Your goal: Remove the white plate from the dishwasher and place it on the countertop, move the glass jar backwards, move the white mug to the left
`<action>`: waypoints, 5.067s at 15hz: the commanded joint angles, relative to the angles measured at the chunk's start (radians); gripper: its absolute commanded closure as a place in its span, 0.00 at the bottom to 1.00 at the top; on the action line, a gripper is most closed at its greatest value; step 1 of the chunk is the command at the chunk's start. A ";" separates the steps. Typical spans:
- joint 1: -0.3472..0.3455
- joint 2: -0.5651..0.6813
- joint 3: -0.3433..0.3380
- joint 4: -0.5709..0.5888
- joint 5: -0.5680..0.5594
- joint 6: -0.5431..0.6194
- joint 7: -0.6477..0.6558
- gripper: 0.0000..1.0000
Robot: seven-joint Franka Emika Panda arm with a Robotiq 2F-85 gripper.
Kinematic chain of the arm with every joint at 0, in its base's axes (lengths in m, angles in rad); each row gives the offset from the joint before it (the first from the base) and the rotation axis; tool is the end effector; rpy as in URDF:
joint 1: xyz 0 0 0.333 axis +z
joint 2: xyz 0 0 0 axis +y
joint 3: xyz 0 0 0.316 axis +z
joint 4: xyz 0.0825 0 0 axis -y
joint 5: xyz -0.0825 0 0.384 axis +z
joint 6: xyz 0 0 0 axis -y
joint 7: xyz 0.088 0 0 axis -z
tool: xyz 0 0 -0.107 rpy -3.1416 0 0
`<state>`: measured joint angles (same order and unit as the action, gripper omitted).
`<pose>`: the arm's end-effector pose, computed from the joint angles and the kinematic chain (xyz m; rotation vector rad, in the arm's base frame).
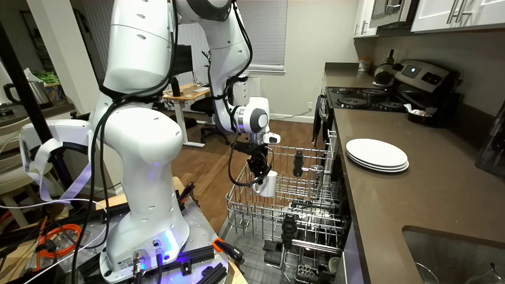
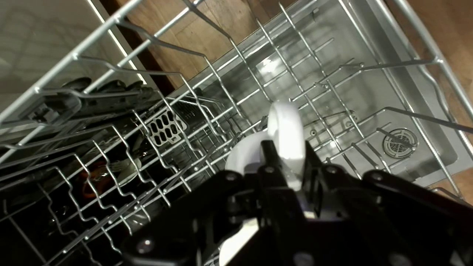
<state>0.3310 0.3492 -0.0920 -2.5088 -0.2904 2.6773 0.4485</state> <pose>0.4250 0.1087 0.1351 2.9437 0.0958 -0.1840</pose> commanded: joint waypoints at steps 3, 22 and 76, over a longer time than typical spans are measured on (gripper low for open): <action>0.035 -0.021 -0.037 0.058 -0.129 -0.013 0.060 0.95; 0.021 0.254 -0.112 0.421 -0.149 0.193 -0.012 0.95; -0.136 0.637 0.037 0.810 0.155 0.194 -0.271 0.95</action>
<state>0.2247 0.9754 -0.0809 -1.7340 -0.1746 2.8951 0.2398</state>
